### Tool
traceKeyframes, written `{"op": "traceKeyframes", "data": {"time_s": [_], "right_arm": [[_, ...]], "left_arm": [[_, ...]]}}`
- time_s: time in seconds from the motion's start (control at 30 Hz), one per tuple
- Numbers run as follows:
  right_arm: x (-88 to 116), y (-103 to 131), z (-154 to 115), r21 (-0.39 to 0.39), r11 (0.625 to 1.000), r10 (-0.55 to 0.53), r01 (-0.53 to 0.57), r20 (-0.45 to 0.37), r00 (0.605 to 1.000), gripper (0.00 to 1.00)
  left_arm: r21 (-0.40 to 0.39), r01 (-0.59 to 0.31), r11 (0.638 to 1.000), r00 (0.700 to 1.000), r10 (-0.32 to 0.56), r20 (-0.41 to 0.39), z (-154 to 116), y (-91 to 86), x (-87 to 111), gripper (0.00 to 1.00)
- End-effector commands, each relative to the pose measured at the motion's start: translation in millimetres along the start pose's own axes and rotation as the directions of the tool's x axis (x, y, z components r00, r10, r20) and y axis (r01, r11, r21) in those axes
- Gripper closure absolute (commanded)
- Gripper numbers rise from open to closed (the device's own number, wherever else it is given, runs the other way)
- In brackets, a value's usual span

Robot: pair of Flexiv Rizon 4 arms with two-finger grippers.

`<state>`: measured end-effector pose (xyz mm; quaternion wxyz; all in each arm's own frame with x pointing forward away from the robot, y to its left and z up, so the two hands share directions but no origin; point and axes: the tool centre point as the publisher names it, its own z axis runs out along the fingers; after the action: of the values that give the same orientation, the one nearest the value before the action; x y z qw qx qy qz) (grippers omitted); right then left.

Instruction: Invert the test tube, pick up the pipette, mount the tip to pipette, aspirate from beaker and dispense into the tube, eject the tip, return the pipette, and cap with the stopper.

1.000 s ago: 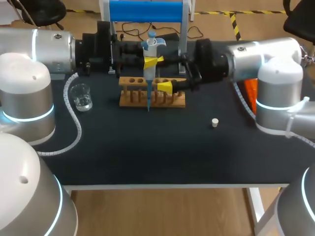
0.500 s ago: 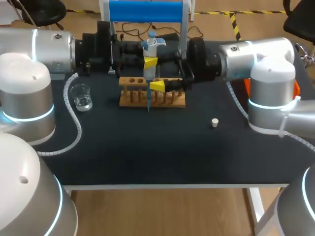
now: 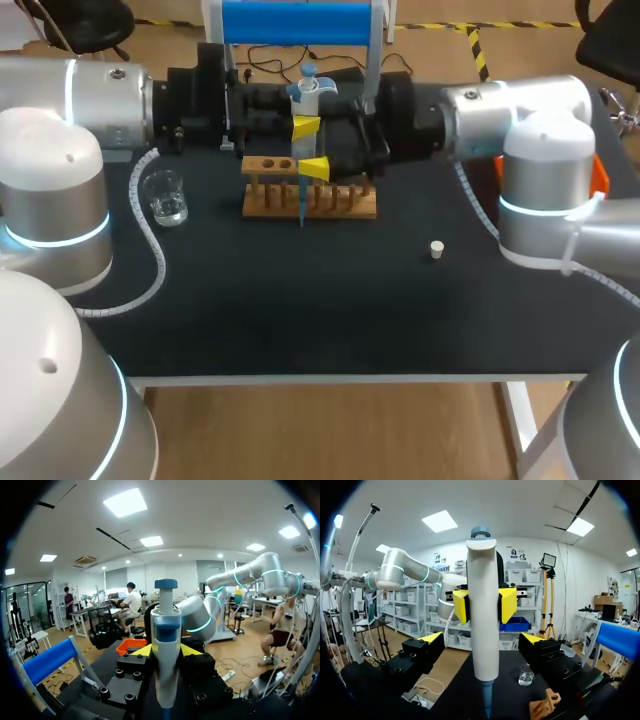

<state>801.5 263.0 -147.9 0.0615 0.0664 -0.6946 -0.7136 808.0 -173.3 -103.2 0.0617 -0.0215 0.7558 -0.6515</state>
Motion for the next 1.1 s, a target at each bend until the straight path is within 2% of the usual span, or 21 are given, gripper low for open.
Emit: {"op": "traceKeyframes", "data": {"time_s": [0.03,0.4,0.43,0.5,0.53,0.6,0.8,1.1], "right_arm": [[-2.5,1.6,5.7,0.0,1.0,0.001,-0.001,-0.001,1.0,0.0],[-2.8,6.0,12.3,-0.001,1.0,0.002,-0.002,0.009,1.0,0.0],[-2.8,6.0,12.4,0.0,1.0,0.001,-0.001,0.009,1.0,0.03],[-2.8,6.2,12.6,-0.001,1.0,0.002,-0.002,0.009,1.0,0.25],[-2.8,6.4,12.6,-0.002,1.0,0.001,-0.001,0.008,1.0,0.44],[-2.7,6.6,12.7,-0.003,1.0,0.003,-0.003,0.009,1.0,0.57],[-2.8,7.1,11.6,-0.002,1.0,0.005,-0.005,0.011,1.0,0.63],[-0.9,8.1,6.6,-0.003,1.0,0.002,-0.002,0.01,1.0,0.65]], "left_arm": [[0.002,-0.001,1.0,1.0,0.001,0.004,0.9,0.2,0.4,1.0],[0.002,-0.001,1.0,1.0,0.001,0.004,0.9,0.2,0.4,1.0],[0.002,-0.001,1.0,1.0,0.001,0.004,0.9,0.2,0.4,1.0],[0.002,-0.001,1.0,1.0,0.001,0.004,0.9,0.2,0.4,1.0],[0.002,-0.001,1.0,1.0,0.001,0.004,0.9,0.2,0.4,1.0],[0.002,-0.001,1.0,1.0,0.001,0.004,0.9,0.2,0.4,1.0],[0.002,-0.001,1.0,1.0,0.001,0.004,0.9,0.2,0.4,1.0],[0.002,-0.001,1.0,1.0,0.001,0.004,0.9,0.2,0.4,1.0]]}}
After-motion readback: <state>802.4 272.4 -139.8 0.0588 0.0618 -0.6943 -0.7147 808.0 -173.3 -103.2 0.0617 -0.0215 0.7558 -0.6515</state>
